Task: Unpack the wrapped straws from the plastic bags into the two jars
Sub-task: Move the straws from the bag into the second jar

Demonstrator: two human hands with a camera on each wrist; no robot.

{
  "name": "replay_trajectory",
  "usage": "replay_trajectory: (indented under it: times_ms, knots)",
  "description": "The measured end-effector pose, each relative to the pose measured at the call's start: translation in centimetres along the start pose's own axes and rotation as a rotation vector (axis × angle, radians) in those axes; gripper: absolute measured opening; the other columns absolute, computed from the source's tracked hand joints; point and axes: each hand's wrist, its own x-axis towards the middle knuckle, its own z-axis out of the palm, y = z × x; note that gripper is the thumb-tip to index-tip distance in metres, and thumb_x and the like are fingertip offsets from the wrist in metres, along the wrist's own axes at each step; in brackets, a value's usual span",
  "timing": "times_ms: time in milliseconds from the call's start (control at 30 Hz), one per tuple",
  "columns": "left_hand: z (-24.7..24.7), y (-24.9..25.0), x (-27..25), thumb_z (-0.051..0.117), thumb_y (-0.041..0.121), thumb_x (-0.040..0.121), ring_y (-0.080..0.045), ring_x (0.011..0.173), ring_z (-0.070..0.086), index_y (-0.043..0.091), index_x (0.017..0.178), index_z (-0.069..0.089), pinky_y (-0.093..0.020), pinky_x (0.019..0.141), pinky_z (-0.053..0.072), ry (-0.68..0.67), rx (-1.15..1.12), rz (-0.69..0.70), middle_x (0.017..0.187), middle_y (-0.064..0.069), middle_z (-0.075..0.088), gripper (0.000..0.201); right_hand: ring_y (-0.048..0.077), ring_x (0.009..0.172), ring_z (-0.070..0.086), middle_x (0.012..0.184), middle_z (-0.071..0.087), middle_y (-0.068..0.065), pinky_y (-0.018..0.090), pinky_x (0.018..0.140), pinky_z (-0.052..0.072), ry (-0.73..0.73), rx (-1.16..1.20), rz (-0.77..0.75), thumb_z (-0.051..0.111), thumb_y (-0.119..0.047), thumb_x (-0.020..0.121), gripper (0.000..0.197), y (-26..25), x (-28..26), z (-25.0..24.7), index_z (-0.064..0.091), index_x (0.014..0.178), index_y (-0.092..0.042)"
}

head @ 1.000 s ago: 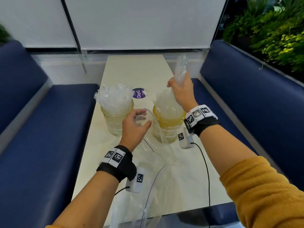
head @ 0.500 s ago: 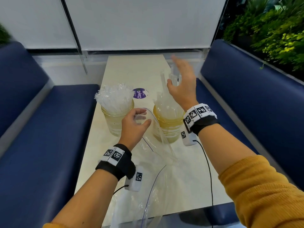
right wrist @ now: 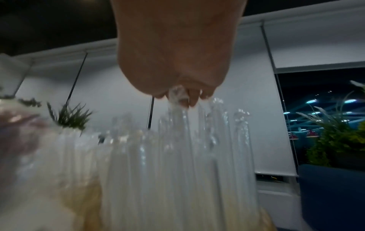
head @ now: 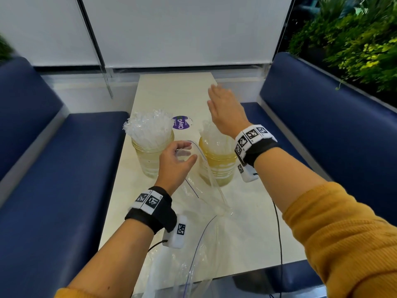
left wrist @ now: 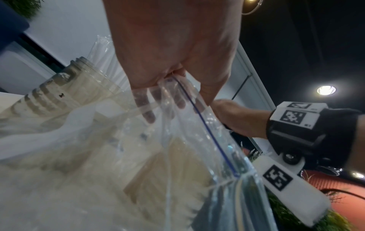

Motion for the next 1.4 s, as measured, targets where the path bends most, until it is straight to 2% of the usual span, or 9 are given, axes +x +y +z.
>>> replay_trajectory:
  times_ms: [133,300,467,567,667,767,867,967,1400]
  knots:
    - [0.0,-0.1,-0.1,0.078,0.007,0.084,-0.015,0.102,0.071,0.018,0.113,0.067,-0.022,0.079,0.058,-0.003,0.002,0.006,0.115,0.003,0.07,0.033,0.026,0.12,0.053,0.13,0.056,0.013,0.039,0.108,0.038,-0.325,-0.153,-0.019,0.026,-0.026,0.108,0.04,0.6,-2.1,2.5,0.052,0.128,-0.003]
    - [-0.1,-0.2,-0.1,0.077,0.006,0.085,-0.014,0.101,0.071,0.015,0.116,0.066,-0.016,0.077,0.056,-0.013,0.002,0.006,0.115,0.001,0.07,0.034,0.028,0.119,0.055,0.13,0.058,0.013,0.042,0.103,0.046,0.084,0.055,0.11,0.033,-0.026,0.106,0.04,1.2,-1.7,1.0,0.056,0.131,-0.004]
    - [0.1,0.1,-0.4,0.062,-0.009,0.085,-0.016,0.104,0.07,0.015,0.117,0.067,-0.012,0.073,0.054,-0.057,0.004,0.007,0.116,-0.002,0.07,0.04,0.032,0.132,0.047,0.142,0.051,0.015,0.045,0.113,0.033,-0.331,-0.012,0.17,0.027,-0.033,0.108,0.049,1.2,-3.4,1.5,0.039,0.147,-0.006]
    - [0.3,0.1,-0.6,0.054,-0.015,0.083,-0.015,0.108,0.068,0.016,0.122,0.066,-0.014,0.072,0.054,-0.1,0.009,0.0,0.122,-0.002,0.068,0.051,0.029,0.135,0.044,0.146,0.049,0.01,0.044,0.113,0.034,-0.195,-0.039,0.174,0.033,-0.038,0.106,0.051,0.3,-4.2,0.3,0.041,0.149,-0.011]
    - [0.4,0.0,-0.6,0.049,-0.018,0.082,-0.014,0.113,0.066,0.015,0.127,0.064,-0.014,0.068,0.054,-0.128,0.004,-0.001,0.129,-0.002,0.066,0.058,0.021,0.085,0.061,0.097,0.066,0.003,0.032,0.069,0.044,0.054,0.012,0.21,0.044,-0.036,0.102,0.033,-2.9,-5.6,-3.1,0.069,0.103,-0.015]
    - [0.4,-0.1,-0.7,0.046,-0.021,0.078,-0.014,0.117,0.065,0.012,0.129,0.063,-0.01,0.074,0.053,-0.161,0.033,0.036,0.134,0.0,0.064,0.063,0.014,0.047,0.042,0.052,0.044,-0.003,0.024,0.05,0.032,-0.152,0.163,0.304,0.049,-0.029,0.098,0.045,-5.9,-8.1,-4.2,0.048,0.055,-0.017]
    - [0.3,-0.2,-0.9,0.045,-0.023,0.075,-0.013,0.122,0.063,0.008,0.132,0.06,-0.015,0.081,0.054,-0.208,0.041,0.051,0.139,0.002,0.06,0.066,0.025,0.078,0.061,0.073,0.058,0.002,0.027,0.068,0.044,-0.652,0.149,0.29,0.051,-0.031,0.1,0.03,-7.5,-10.4,-1.3,0.062,0.081,-0.01]
    - [0.2,-0.3,-1.2,0.043,-0.023,0.075,-0.012,0.125,0.061,0.01,0.133,0.058,-0.023,0.09,0.053,-0.256,0.028,0.054,0.141,0.005,0.057,0.069,0.03,0.12,0.057,0.127,0.063,0.012,0.031,0.093,0.046,-0.888,0.135,0.302,0.052,-0.048,0.099,0.056,-7.9,-12.0,2.1,0.059,0.13,-0.002]
    - [-0.1,-0.5,-2.0,0.044,-0.022,0.078,-0.012,0.123,0.061,0.014,0.133,0.057,-0.015,0.079,0.056,-0.284,0.053,0.068,0.142,0.006,0.055,0.067,0.031,0.098,0.06,0.133,0.057,0.015,0.03,0.065,0.044,-0.961,0.184,0.436,0.065,-0.042,0.094,0.065,-8.1,-13.8,4.8,0.041,0.141,-0.004]
